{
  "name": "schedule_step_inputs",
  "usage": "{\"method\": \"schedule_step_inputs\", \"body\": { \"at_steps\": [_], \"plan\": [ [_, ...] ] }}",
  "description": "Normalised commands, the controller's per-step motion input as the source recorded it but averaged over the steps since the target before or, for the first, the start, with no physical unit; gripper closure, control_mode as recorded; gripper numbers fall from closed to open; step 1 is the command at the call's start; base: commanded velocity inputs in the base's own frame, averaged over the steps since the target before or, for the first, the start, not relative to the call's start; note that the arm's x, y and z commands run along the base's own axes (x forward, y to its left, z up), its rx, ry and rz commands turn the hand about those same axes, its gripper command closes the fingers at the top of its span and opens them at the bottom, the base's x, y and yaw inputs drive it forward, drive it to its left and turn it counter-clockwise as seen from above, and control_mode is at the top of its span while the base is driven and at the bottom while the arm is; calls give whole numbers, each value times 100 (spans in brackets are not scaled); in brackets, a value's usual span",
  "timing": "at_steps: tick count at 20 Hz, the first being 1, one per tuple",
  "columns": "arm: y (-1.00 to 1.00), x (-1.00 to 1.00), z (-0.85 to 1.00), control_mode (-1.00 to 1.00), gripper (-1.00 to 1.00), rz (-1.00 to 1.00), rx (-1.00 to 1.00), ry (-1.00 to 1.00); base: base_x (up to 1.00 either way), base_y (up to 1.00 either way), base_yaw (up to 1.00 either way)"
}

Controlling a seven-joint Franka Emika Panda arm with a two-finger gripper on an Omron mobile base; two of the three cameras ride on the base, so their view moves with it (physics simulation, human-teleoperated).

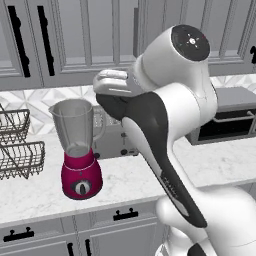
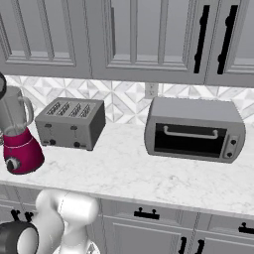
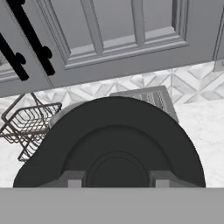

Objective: Close the lid blender by securely placing the lid on top.

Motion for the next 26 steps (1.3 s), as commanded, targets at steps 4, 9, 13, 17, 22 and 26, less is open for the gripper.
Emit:
{"method": "schedule_step_inputs", "body": {
  "at_steps": [4,9,13,17,22,26],
  "plan": [
    [56,23,0,-100,100,0,0,7,0,0,0],
    [32,31,0,-100,100,0,-1,10,0,0,0],
    [26,42,0,-100,100,0,-2,13,0,0,0],
    [23,44,-8,-100,100,0,-3,17,0,0,0],
    [18,39,-13,-100,100,0,-2,11,0,0,0],
    [12,23,-7,-100,100,0,0,1,0,0,0]
  ]
}}
